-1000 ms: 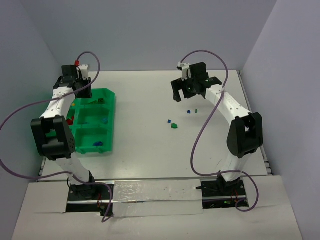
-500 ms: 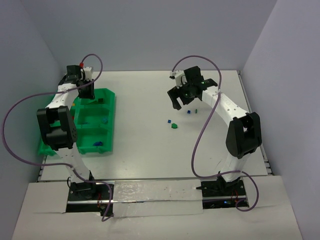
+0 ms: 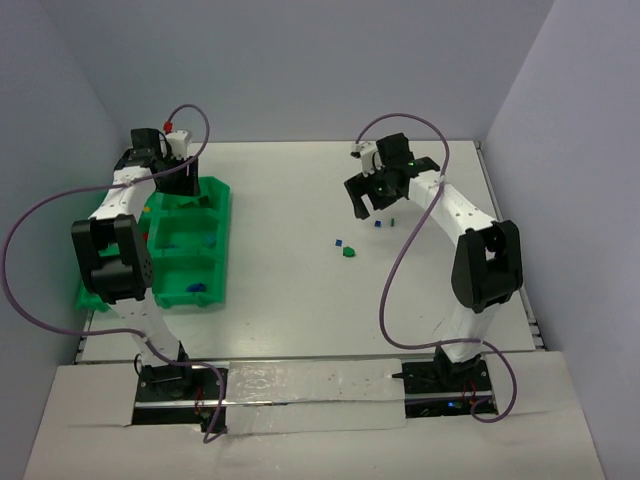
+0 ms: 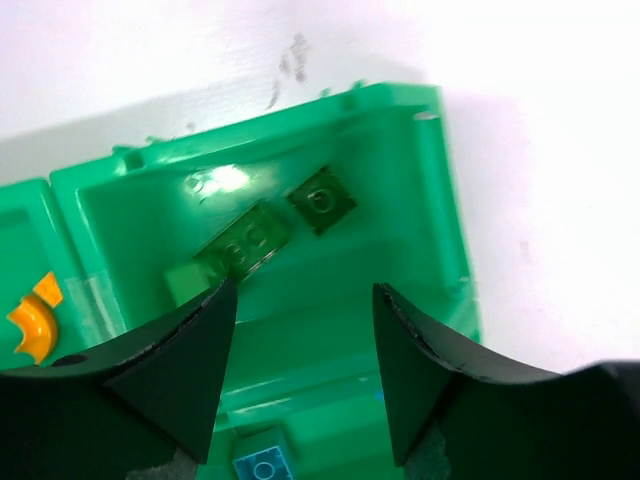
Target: Sort the legos into containers by color
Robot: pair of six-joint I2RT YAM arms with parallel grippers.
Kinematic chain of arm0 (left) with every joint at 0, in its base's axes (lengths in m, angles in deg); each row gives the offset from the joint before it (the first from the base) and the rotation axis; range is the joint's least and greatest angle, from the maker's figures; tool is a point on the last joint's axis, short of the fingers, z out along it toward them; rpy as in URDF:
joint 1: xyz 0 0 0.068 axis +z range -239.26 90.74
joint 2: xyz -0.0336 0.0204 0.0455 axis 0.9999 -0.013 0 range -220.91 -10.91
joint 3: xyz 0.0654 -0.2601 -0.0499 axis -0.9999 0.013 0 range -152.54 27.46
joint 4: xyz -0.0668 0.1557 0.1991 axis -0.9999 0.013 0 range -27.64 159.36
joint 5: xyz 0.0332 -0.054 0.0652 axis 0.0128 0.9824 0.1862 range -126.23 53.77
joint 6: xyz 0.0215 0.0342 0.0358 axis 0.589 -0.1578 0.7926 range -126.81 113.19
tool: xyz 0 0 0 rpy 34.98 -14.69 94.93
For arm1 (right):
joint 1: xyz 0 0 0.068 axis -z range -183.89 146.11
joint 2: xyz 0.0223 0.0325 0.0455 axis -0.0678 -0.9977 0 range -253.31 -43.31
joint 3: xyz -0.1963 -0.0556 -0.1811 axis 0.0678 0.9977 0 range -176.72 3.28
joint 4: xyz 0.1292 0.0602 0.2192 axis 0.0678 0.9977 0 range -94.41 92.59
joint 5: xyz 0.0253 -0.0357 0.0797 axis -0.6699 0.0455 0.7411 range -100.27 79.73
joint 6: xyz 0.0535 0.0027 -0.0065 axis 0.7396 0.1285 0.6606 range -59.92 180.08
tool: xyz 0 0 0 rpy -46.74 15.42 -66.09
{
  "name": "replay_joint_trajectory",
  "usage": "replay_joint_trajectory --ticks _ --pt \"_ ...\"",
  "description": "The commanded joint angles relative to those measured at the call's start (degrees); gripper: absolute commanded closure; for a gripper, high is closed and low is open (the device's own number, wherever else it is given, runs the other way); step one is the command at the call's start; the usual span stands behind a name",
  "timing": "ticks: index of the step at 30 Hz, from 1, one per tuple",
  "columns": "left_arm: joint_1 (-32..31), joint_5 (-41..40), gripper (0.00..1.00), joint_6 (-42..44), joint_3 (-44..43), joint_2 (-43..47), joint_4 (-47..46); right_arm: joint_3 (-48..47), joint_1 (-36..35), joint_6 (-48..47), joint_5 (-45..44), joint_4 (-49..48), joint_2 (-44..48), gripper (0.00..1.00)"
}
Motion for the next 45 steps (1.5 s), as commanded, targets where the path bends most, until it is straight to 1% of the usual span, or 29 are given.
replay_joint_trajectory --ticks 1,3,4,5,7,10,12,19,25,29,34,39,41,45 --pt "-1.4 7.7 0.41 3.3 -1.9 6.6 -0.8 0.6 4.7 4.8 -1.5 0.0 -0.6 0.08" --pt "-3.9 7.8 0.44 4.5 -1.7 8.2 -1.3 2.0 7.3 8.1 -2.9 -0.1 -0.7 0.14" --pt "-6.2 6.6 0.44 4.9 -1.6 8.7 -1.6 2.5 8.2 9.0 -3.6 -0.1 -0.6 0.20" --pt "-7.9 6.6 0.44 5.3 -1.1 9.3 -1.6 3.2 9.1 9.8 -4.3 -0.2 -0.6 0.20" --pt "-10.7 5.0 0.44 5.6 0.6 10.9 -4.4 4.9 10.9 11.7 -6.1 -0.2 -0.8 0.29" --pt "-13.3 2.9 0.44 5.0 1.5 11.8 -5.8 6.7 12.0 13.6 -7.3 -0.8 -1.7 0.37" --pt "-14.3 2.2 0.43 4.3 1.1 11.7 -5.9 6.9 12.4 14.6 -7.6 -1.2 -2.8 0.40" --pt "-14.6 0.6 0.42 2.4 -0.6 10.9 -4.8 3.6 12.5 18.4 -5.9 -1.5 -6.0 0.39" --pt "-14.6 -0.4 0.41 1.0 -0.4 10.5 -4.9 1.6 12.3 19.9 -5.9 -2.0 -8.8 0.39" --pt "-14.6 -0.9 0.41 0.5 -0.4 10.0 -4.8 -0.1 11.4 19.9 -6.6 -2.5 -10.0 0.41" --pt "-14.6 -1.8 0.41 0.5 -0.9 9.8 -4.4 -1.8 9.8 19.8 -8.7 -2.7 -11.9 0.47" --pt "-14.6 -2.6 0.41 0.7 -0.7 9.9 -4.2 -3.4 8.4 19.2 -14.3 -3.0 -14.1 0.57" --pt "-14.6 -2.7 0.41 0.7 -0.3 10.1 -4.2 -3.5 8.3 19.0 -16.6 -3.1 -14.8 0.58" --pt "-14.6 -3.1 0.41 0.8 0.4 10.5 -4.3 -3.5 8.3 18.7 -16.4 -3.1 -15.4 0.59"
